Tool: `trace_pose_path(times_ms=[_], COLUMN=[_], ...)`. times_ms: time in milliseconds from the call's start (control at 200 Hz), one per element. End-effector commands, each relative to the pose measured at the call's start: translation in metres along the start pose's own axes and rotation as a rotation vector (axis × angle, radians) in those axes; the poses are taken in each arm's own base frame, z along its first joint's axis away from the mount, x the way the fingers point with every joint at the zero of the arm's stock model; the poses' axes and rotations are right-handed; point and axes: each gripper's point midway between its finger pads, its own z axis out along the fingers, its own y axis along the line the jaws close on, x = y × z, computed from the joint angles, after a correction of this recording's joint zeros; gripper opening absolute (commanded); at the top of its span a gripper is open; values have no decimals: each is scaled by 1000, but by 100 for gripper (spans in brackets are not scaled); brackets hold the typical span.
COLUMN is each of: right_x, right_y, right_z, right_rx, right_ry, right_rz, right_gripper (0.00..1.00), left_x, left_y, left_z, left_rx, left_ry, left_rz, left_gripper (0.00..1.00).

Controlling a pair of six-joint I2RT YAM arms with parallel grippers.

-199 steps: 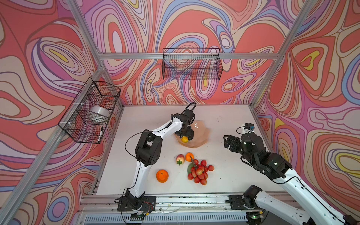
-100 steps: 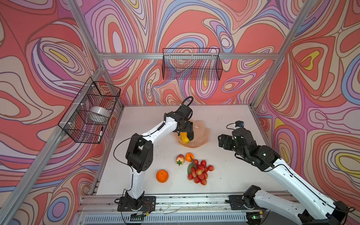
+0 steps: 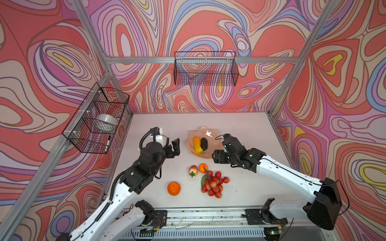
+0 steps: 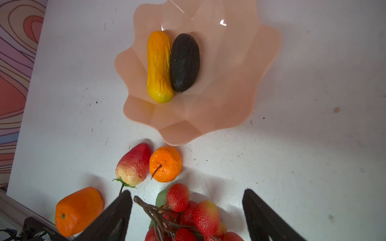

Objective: Place and organize the fake fruits in the fruit bowl
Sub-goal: 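Grasp the small tangerine with the right gripper while the left gripper withdraws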

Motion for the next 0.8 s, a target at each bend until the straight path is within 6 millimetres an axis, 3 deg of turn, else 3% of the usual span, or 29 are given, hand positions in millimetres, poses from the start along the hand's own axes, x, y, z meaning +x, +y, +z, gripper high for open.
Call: trace_pose_path(times_ms=[0, 135, 230, 796], right_x=[1, 15, 26, 46], right_y=[25, 40, 43, 30], right_z=[15, 41, 57, 121], right_rx=[-24, -9, 2, 141], right_ry=[12, 64, 97, 196], right_rz=[-18, -45, -50, -69], right_gripper=[86, 83, 82, 76], left_x=[7, 17, 18, 30], left_y=[36, 53, 53, 48], left_z=[-24, -40, -44, -30], left_rx=[-105, -140, -135, -133], left_ry=[-45, -36, -25, 35], left_rz=[-41, -44, -31, 41], left_gripper=[99, 100, 100, 100])
